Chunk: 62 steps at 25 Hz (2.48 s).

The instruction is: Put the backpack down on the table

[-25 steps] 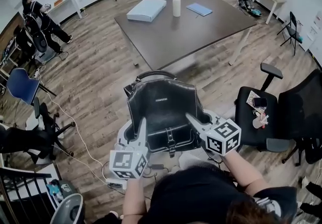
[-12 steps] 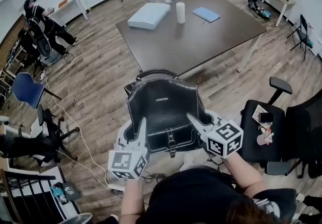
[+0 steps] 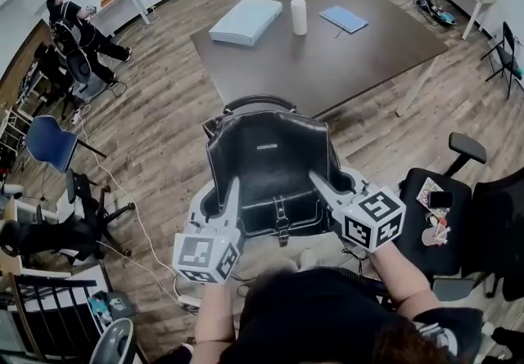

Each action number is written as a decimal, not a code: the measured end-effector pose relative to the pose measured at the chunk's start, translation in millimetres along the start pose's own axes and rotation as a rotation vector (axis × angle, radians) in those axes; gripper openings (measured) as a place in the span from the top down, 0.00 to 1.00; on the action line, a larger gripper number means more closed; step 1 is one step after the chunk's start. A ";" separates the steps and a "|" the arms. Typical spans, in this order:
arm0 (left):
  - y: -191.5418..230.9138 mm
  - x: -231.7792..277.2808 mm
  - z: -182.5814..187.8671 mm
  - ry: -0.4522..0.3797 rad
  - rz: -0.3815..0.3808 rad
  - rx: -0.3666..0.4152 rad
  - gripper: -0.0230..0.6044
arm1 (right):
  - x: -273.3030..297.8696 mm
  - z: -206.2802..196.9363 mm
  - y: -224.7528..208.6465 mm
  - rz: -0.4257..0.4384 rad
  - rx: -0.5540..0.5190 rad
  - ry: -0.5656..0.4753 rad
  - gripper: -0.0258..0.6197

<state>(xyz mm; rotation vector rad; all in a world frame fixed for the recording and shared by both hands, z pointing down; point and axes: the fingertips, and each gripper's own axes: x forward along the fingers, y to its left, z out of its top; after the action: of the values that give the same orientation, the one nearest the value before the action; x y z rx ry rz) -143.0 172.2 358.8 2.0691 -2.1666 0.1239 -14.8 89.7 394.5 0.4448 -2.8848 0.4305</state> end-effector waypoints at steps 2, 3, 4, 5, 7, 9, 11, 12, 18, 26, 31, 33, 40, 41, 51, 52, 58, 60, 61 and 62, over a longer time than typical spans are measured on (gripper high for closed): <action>1.2 5.4 6.0 -0.005 -0.001 0.007 0.86 | 2.3 6.1 -3.9 0.001 0.000 -0.006 0.86; 2.2 8.7 9.7 -0.011 -0.001 0.011 0.86 | 4.1 9.9 -6.4 0.001 -0.002 -0.012 0.86; 3.7 12.4 13.6 -0.017 -0.003 0.016 0.86 | 6.3 14.2 -9.0 0.000 -0.004 -0.018 0.86; 5.6 16.4 17.4 -0.023 -0.006 0.020 0.86 | 8.9 18.5 -11.5 -0.003 -0.006 -0.025 0.86; 9.5 25.5 24.3 -0.035 -0.019 0.029 0.86 | 13.9 26.1 -16.8 -0.011 -0.007 -0.037 0.86; 11.9 36.5 30.6 -0.049 -0.037 0.033 0.86 | 18.1 33.3 -24.5 -0.024 -0.011 -0.049 0.86; 15.3 49.6 37.2 -0.065 -0.055 0.036 0.86 | 23.7 41.5 -33.9 -0.039 -0.018 -0.064 0.86; 18.5 56.5 40.4 -0.074 -0.063 0.040 0.86 | 27.9 46.3 -38.4 -0.048 -0.023 -0.071 0.86; 49.2 105.1 59.3 -0.102 -0.115 0.040 0.86 | 64.3 76.6 -65.5 -0.101 -0.042 -0.083 0.86; 95.1 169.5 78.2 -0.130 -0.187 0.034 0.86 | 120.6 107.9 -101.8 -0.174 -0.060 -0.103 0.86; 106.5 204.7 91.5 -0.142 -0.238 0.027 0.86 | 137.2 124.9 -124.0 -0.225 -0.065 -0.110 0.86; 107.4 210.6 89.9 -0.150 -0.259 0.018 0.86 | 138.7 124.5 -128.2 -0.246 -0.070 -0.113 0.86; 93.2 249.0 103.1 -0.185 -0.297 0.037 0.86 | 134.6 139.8 -165.3 -0.287 -0.087 -0.159 0.86; 89.3 258.1 105.8 -0.187 -0.296 0.039 0.86 | 133.9 143.6 -175.2 -0.288 -0.090 -0.163 0.86; 42.5 370.7 123.3 -0.162 -0.258 0.034 0.86 | 129.6 175.8 -298.6 -0.261 -0.080 -0.154 0.85; 37.8 381.3 123.7 -0.158 -0.255 0.033 0.86 | 128.8 177.8 -310.4 -0.261 -0.078 -0.150 0.85; 10.6 443.4 125.2 -0.132 -0.245 0.023 0.86 | 124.3 187.1 -377.7 -0.256 -0.065 -0.133 0.85; 1.1 462.5 126.3 -0.131 -0.244 0.030 0.86 | 122.0 189.8 -398.9 -0.255 -0.060 -0.136 0.85; -2.3 471.3 125.8 -0.131 -0.244 0.031 0.86 | 121.8 190.3 -408.2 -0.255 -0.058 -0.137 0.85; -4.7 479.6 124.6 -0.130 -0.244 0.030 0.86 | 122.4 190.3 -416.8 -0.257 -0.058 -0.136 0.85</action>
<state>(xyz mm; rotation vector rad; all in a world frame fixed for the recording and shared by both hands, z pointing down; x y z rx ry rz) -164.4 -320.7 312.4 2.4003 -1.9680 -0.0059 -23.2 -382.4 349.7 0.8523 -2.9036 0.2834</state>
